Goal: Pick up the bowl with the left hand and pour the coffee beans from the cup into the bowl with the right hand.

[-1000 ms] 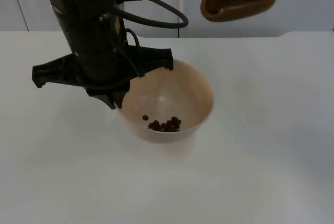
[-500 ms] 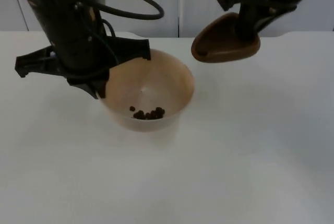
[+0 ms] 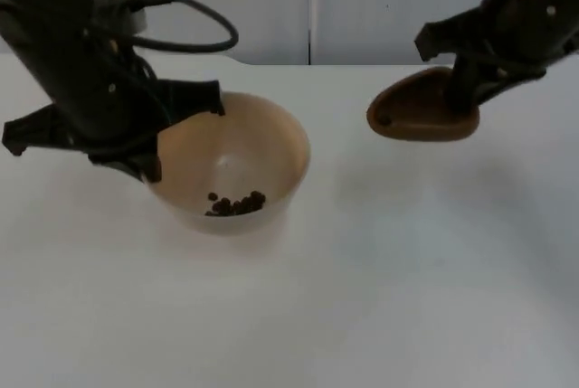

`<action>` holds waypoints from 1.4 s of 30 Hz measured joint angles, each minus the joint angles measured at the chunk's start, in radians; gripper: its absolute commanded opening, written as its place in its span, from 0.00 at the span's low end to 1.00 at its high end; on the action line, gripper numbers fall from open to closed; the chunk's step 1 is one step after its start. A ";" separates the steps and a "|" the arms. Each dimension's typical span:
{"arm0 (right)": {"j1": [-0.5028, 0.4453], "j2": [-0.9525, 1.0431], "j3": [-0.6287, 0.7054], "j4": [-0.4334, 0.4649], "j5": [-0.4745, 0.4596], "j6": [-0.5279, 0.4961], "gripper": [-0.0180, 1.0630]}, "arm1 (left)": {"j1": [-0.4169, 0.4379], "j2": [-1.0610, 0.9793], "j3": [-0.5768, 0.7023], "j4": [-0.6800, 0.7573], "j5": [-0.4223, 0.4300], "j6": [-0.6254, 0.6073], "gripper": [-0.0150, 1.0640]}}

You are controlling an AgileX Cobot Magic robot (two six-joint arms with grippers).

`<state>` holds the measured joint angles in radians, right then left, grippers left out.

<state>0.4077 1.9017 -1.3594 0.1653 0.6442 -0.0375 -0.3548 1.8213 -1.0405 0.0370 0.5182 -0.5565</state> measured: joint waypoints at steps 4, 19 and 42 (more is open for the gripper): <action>0.000 0.020 0.037 0.028 -0.058 0.000 0.02 | 0.014 0.025 0.023 -0.011 -0.015 0.013 0.01; 0.000 0.151 0.097 0.045 -0.156 0.000 0.02 | 0.017 0.118 0.028 -0.042 -0.061 0.023 0.01; 0.000 0.251 0.097 0.053 -0.212 0.048 0.02 | 0.017 0.124 0.026 -0.026 -0.062 0.023 0.01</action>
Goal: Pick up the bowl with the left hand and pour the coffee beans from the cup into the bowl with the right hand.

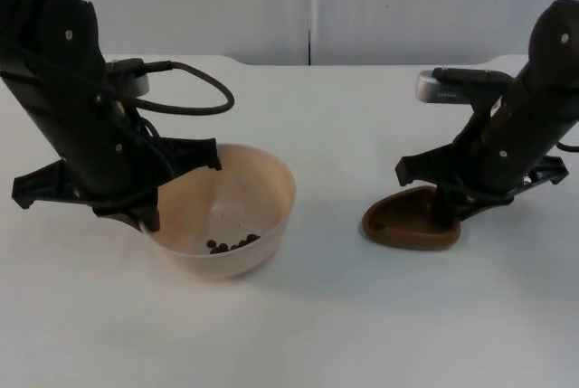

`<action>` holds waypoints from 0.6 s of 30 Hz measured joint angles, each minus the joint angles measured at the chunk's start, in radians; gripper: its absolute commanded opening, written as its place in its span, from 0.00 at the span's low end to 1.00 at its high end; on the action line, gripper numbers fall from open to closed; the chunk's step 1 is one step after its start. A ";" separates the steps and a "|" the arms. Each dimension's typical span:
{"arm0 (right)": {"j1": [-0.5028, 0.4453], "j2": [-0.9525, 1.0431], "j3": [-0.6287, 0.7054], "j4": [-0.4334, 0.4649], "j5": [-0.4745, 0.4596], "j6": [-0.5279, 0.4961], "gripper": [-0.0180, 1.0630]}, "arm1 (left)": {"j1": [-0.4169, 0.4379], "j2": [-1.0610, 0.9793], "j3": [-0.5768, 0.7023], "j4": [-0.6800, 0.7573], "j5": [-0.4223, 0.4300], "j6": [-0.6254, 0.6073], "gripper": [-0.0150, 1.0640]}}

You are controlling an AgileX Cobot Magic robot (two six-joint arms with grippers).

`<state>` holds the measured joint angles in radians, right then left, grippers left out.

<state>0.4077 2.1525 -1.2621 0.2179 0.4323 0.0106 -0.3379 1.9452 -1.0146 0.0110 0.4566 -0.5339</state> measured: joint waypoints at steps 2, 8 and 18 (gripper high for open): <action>0.000 0.000 0.000 0.000 0.000 0.000 0.02 | 0.000 0.000 0.000 0.004 0.000 0.000 0.01; 0.000 0.000 0.000 0.004 -0.001 0.000 0.02 | 0.000 0.000 0.000 0.006 -0.004 0.000 0.01; 0.000 0.000 0.000 0.024 -0.009 -0.005 0.02 | 0.000 0.000 0.000 0.008 -0.004 0.000 0.01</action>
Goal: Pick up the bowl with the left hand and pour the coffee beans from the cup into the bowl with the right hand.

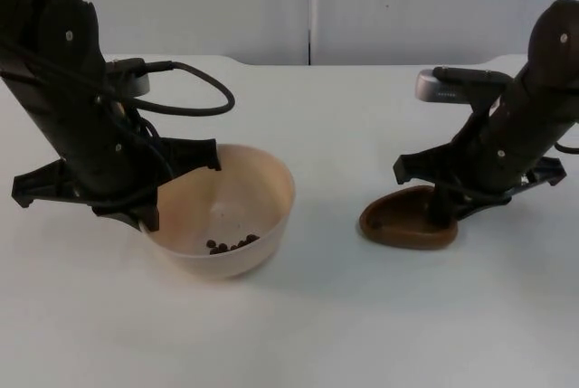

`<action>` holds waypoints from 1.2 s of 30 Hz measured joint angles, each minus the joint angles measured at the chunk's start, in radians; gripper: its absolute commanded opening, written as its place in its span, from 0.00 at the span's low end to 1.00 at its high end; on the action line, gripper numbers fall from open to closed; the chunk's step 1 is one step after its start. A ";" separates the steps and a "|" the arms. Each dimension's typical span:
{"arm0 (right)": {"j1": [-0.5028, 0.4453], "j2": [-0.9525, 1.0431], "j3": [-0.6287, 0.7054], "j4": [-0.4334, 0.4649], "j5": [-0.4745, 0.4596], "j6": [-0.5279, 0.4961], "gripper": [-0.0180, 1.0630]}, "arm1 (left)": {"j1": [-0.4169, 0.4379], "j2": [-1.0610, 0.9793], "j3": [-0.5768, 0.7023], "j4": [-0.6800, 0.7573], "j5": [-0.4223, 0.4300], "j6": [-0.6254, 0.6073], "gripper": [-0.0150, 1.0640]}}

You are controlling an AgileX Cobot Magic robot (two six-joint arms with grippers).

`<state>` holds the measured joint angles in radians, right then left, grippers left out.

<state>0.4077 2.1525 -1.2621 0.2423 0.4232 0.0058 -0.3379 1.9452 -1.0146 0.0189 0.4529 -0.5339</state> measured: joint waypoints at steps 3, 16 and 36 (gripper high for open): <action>0.002 0.002 0.000 0.002 -0.002 -0.006 0.02 | 0.000 0.000 0.000 0.000 0.000 0.000 0.01; 0.012 0.004 0.000 0.010 -0.017 -0.006 0.59 | 0.000 0.004 0.000 0.009 0.007 0.018 0.30; 0.014 -0.248 0.000 -0.052 0.025 -0.035 0.65 | 0.000 -0.215 0.002 0.015 0.032 0.136 0.92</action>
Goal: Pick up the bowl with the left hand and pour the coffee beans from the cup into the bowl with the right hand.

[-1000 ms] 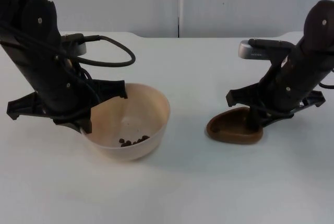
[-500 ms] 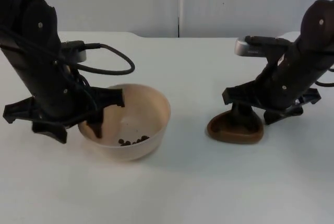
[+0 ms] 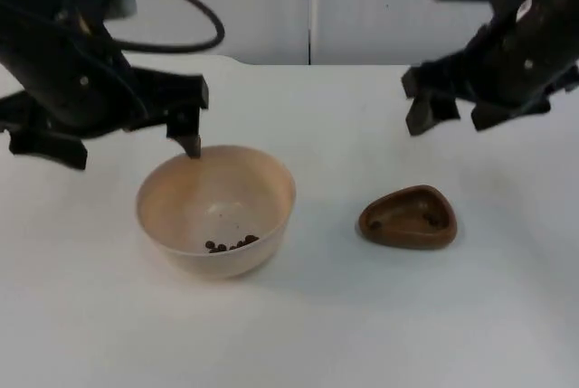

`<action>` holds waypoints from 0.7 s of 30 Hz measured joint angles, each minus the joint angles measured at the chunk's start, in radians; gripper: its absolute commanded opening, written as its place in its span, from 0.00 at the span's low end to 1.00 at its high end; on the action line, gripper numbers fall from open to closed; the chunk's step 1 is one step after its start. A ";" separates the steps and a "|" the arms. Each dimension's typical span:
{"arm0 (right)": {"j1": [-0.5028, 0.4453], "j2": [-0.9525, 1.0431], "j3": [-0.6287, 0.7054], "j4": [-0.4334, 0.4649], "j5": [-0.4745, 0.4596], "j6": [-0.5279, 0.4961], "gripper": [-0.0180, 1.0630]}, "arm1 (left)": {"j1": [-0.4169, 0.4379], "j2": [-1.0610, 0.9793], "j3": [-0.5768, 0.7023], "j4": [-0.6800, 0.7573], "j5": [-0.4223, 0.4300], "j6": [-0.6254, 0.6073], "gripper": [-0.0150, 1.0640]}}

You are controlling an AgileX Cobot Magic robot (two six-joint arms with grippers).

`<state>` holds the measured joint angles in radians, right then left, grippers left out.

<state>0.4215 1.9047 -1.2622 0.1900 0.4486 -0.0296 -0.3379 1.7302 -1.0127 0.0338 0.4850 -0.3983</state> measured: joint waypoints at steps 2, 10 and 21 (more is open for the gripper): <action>0.000 -0.028 0.000 0.000 0.008 -0.008 0.65 | 0.000 -0.032 0.000 0.000 0.001 0.010 0.92; 0.000 -0.213 0.001 0.000 0.028 -0.030 0.65 | 0.000 -0.219 0.000 0.000 0.003 0.052 0.92; 0.000 -0.334 0.001 0.000 0.092 -0.063 0.65 | 0.000 -0.334 0.001 0.000 0.007 0.090 0.92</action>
<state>0.4215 1.5709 -1.2609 0.1900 0.5403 -0.0930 -0.3379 1.3962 -1.0112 0.0338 0.4923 -0.3088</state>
